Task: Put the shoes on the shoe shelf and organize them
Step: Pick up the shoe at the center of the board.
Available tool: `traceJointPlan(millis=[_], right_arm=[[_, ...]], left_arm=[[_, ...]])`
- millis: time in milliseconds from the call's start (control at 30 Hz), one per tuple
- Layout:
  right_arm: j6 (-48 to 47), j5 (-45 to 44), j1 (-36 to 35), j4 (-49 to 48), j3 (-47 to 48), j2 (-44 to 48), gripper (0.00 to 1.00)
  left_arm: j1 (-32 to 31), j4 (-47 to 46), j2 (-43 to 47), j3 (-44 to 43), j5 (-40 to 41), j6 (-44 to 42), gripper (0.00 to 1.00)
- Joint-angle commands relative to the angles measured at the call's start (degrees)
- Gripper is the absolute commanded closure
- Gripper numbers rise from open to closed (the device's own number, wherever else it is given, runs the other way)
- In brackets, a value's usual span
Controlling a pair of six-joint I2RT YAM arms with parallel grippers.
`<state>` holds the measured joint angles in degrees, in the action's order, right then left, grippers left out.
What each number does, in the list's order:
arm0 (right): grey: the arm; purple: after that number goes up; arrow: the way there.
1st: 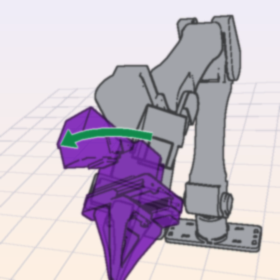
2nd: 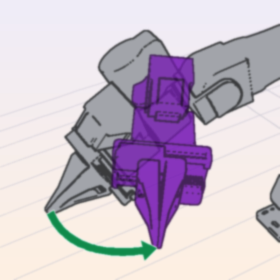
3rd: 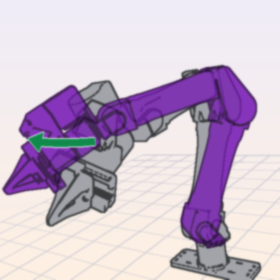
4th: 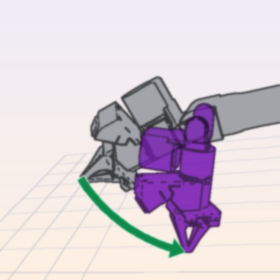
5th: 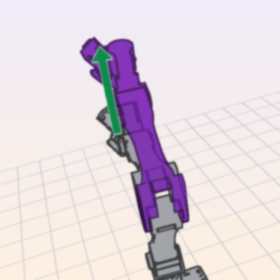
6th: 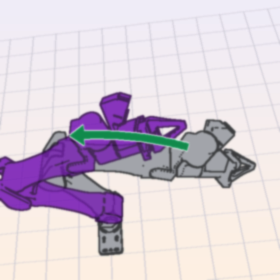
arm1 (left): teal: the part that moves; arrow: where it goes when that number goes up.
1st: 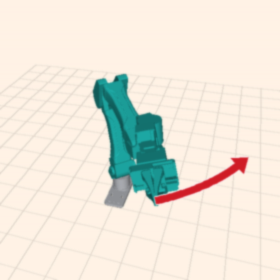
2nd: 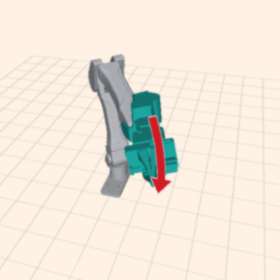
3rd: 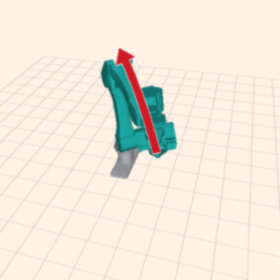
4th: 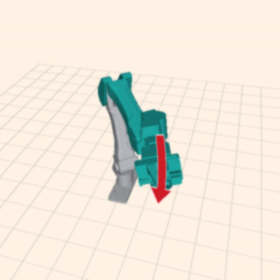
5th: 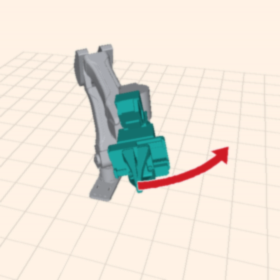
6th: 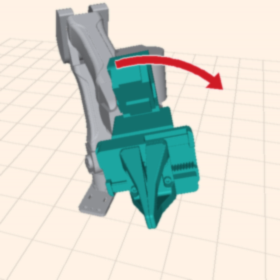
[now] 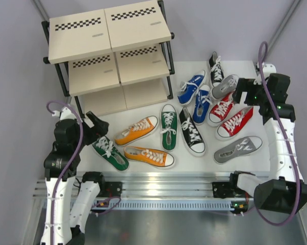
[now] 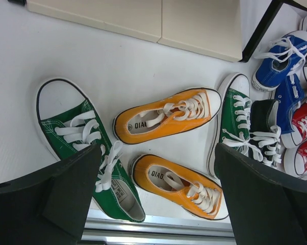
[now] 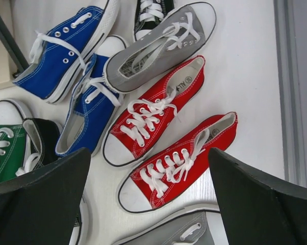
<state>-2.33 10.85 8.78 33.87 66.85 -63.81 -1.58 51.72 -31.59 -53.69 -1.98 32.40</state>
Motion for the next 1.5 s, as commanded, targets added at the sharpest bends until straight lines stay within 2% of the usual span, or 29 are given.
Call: traceJointPlan(millis=[0,100,133,200,400,567,633,700,900,1267,1467], right_arm=[[-0.8,4.9,-0.3,-2.2,2.8,0.4,0.01],[-7.8,12.4,-0.6,-1.1,2.5,1.5,0.01],[-10.3,17.9,-1.4,-0.2,2.1,2.3,0.01],[-18.3,23.8,-2.7,2.9,1.4,2.8,0.01],[-26.1,25.6,-10.3,7.9,-1.5,3.2,0.01],[-31.6,28.7,-15.0,11.7,-2.6,3.0,0.01],[-35.4,29.7,-16.9,13.9,-3.8,3.8,0.01],[-43.5,35.8,-17.2,17.5,-5.3,4.8,0.01],[-40.7,42.0,-17.6,15.5,-10.8,6.6,0.01],[-39.6,43.6,-17.7,11.4,-13.9,6.2,0.01],[-38.5,44.3,-17.6,10.2,-13.9,6.2,0.01]], left_arm=[[0.1,1.5,0.8,-1.5,-0.6,2.2,0.02],[0.1,2.6,1.4,-1.6,-1.5,4.2,0.02],[0.1,3.3,1.7,-1.5,-1.5,5.6,0.02],[0.1,3.9,2.2,-1.7,-1.9,7.1,0.02],[0.1,6.7,2.9,-0.5,-3.7,12.8,0.03],[0.1,10.0,0.3,2.6,-8.7,15.7,0.11],[0.1,11.4,-1.1,2.5,-8.4,15.9,0.11],[0.0,13.6,-2.8,2.5,-8.2,16.0,0.11],[0.0,18.5,-6.3,4.4,-4.7,15.6,0.12],[-1.6,18.2,-13.6,7.0,-1.1,16.8,0.27],[-3.6,17.7,-18.3,4.6,3.6,18.9,0.35]])
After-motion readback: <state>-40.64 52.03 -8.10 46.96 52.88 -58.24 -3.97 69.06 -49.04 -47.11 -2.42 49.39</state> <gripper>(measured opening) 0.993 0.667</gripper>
